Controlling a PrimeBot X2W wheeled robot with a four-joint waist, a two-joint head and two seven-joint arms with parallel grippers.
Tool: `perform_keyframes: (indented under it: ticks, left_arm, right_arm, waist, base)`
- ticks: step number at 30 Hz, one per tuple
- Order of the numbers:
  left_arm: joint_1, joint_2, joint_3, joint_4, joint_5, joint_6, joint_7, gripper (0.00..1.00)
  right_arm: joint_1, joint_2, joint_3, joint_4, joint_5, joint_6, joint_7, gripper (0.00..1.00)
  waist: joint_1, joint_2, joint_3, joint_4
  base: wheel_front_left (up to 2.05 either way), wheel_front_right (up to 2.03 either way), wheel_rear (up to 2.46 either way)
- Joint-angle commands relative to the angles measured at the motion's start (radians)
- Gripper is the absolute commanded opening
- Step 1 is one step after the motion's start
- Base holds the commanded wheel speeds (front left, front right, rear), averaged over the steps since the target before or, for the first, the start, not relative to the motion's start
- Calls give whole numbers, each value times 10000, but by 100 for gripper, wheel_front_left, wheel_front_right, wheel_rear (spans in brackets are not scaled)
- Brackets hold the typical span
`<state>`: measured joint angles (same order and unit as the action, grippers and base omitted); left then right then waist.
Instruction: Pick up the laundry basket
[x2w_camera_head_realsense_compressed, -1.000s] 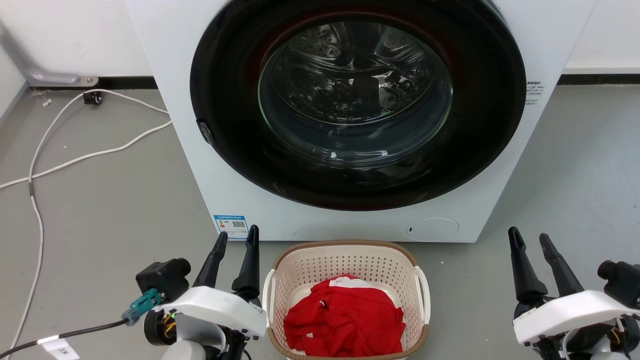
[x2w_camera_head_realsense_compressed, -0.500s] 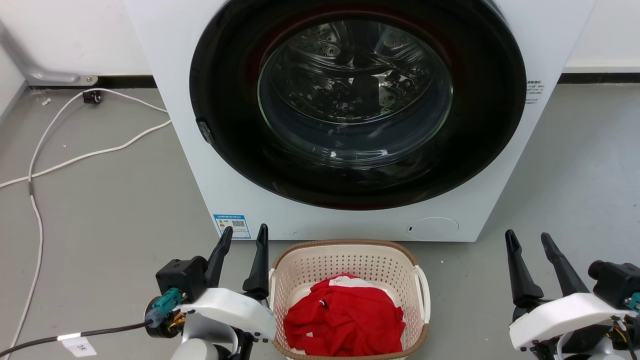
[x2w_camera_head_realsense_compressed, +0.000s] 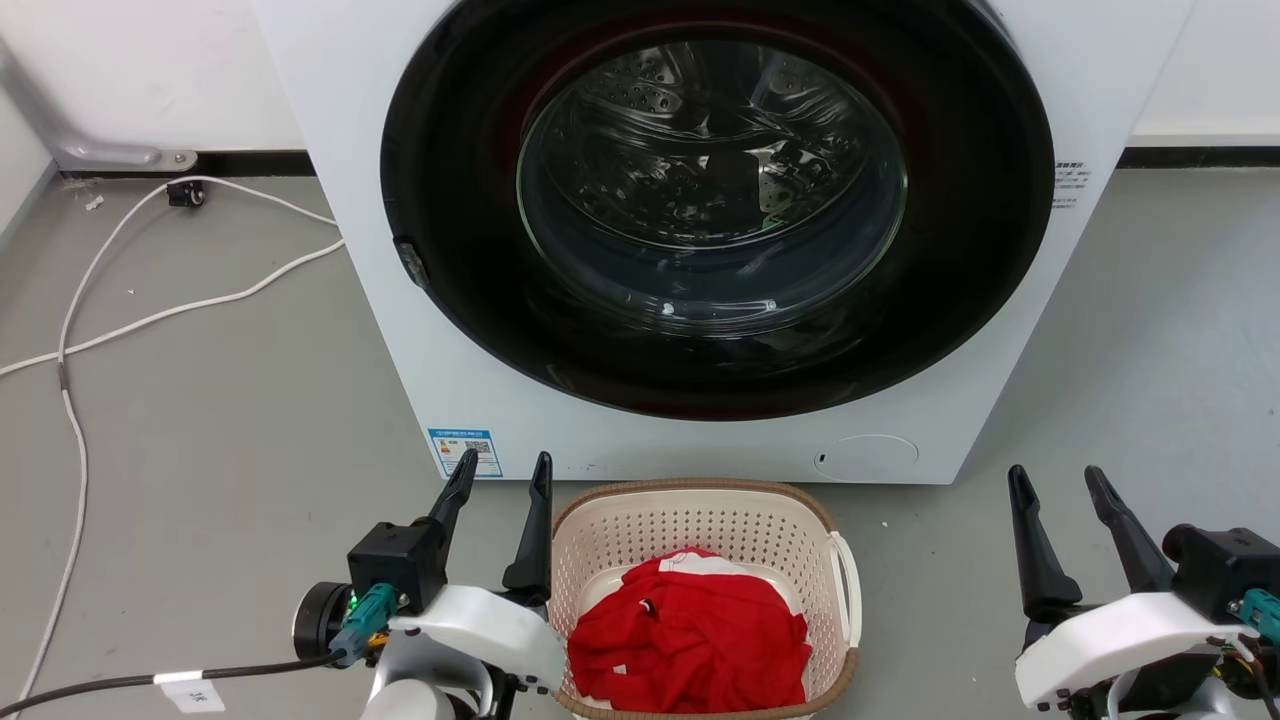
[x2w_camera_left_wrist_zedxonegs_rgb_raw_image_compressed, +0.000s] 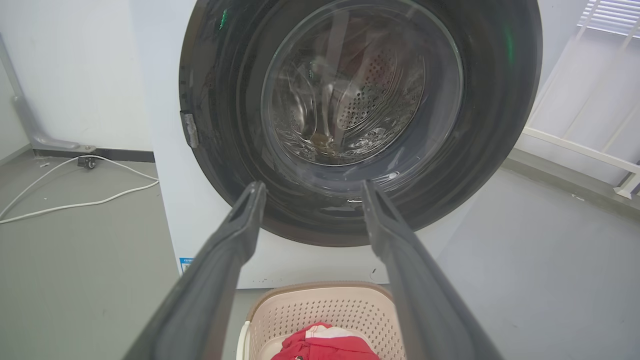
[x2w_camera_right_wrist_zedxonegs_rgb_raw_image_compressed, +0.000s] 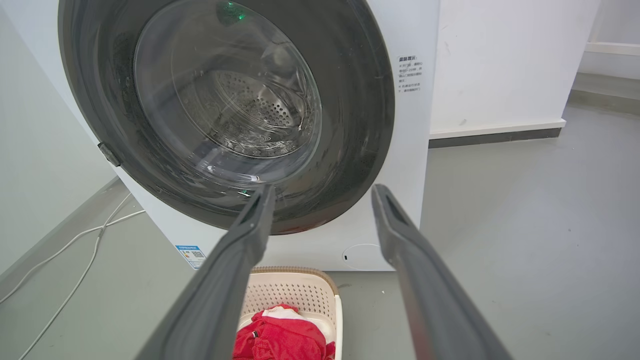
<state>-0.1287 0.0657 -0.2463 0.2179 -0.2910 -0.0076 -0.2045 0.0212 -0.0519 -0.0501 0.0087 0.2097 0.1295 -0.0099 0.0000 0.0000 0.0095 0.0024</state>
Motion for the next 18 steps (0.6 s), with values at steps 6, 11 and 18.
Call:
perform_keyframes:
  ticks: [6, 11, 18]
  left_arm:
    - [-182, 5, -55, 71, 456, 30, -152, 100]
    - [-183, -22, -83, 178, 688, -20, -257, 100]
    - [-213, -61, -121, 238, 1128, -53, -390, 100]
  right_arm:
    - [26, 17, 31, -130, -449, 19, -80, 100]
    - [58, 17, 27, -122, -669, 11, -117, 100]
    - [85, 20, 40, -87, -927, 11, -177, 100]
  waist:
    - [0, 0, -7, -8]
    - [0, 0, -32, 1]
    - [0, 0, -33, 26]
  base:
    - [0, 0, 0]
    - [0, 0, 0]
    - [0, 0, 0]
